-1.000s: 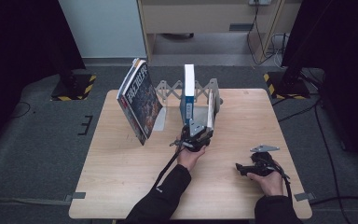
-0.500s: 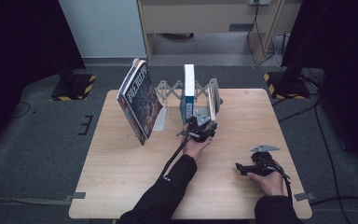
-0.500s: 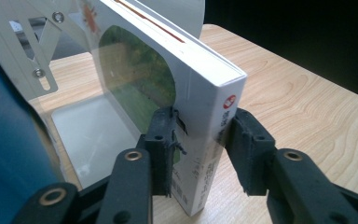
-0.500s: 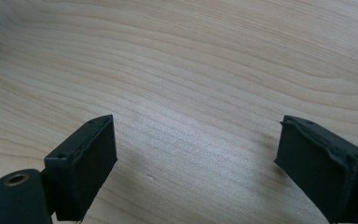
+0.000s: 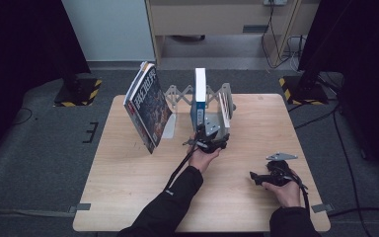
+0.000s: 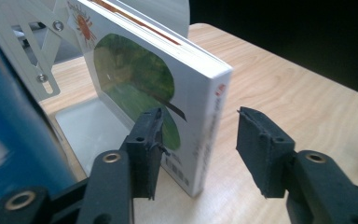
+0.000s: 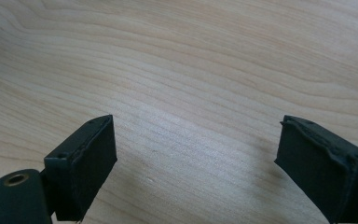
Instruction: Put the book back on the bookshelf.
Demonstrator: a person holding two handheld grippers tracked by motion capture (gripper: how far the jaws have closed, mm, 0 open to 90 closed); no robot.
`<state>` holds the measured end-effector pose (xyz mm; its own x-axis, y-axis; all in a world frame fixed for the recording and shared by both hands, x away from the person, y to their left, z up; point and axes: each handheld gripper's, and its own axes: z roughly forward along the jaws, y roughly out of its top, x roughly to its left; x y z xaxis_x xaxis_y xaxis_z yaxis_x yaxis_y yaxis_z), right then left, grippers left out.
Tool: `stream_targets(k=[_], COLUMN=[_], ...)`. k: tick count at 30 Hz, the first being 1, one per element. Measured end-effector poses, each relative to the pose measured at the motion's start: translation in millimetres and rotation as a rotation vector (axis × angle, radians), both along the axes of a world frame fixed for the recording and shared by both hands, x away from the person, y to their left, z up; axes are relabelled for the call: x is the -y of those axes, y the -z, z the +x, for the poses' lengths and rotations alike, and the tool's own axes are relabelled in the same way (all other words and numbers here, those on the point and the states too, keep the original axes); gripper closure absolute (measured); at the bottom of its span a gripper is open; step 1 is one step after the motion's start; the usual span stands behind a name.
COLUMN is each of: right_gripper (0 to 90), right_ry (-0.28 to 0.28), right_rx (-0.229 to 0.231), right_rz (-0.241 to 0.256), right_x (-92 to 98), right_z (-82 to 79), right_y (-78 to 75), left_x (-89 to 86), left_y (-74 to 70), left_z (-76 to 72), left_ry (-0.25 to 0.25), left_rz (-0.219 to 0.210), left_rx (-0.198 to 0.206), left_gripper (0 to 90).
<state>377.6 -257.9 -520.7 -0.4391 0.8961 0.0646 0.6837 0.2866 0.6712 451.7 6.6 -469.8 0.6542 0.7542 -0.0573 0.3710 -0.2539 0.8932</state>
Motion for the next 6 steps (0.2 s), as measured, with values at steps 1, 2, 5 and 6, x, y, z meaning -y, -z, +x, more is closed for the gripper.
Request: stream_targets(k=[1,2,5,6], right_gripper=[11.7,11.5,10.7,10.6], right_ry=[0.004,0.004,0.009,0.011], right_rx=[0.002,0.001,0.008,0.006], right_rz=[0.007,0.008,0.005,0.005], right_x=[-0.4,-0.3,-0.3,-0.3], right_z=[-0.5,-1.0,-1.3,-1.4], right_y=[-0.9,-1.8,-3.1,-3.3], left_x=[-3.5,-7.3,-20.4,-25.2], left_y=[-0.8,-1.5,-2.3,-2.0], left_z=[-3.2,-6.3,-15.9,-19.0], left_ry=[0.010,0.021,0.046,0.054], left_rz=[-0.003,-0.008,-0.015,-0.010], left_rx=[-0.005,-0.023,-0.055,-0.063], left_gripper=[46.8,45.2,41.7,40.1])
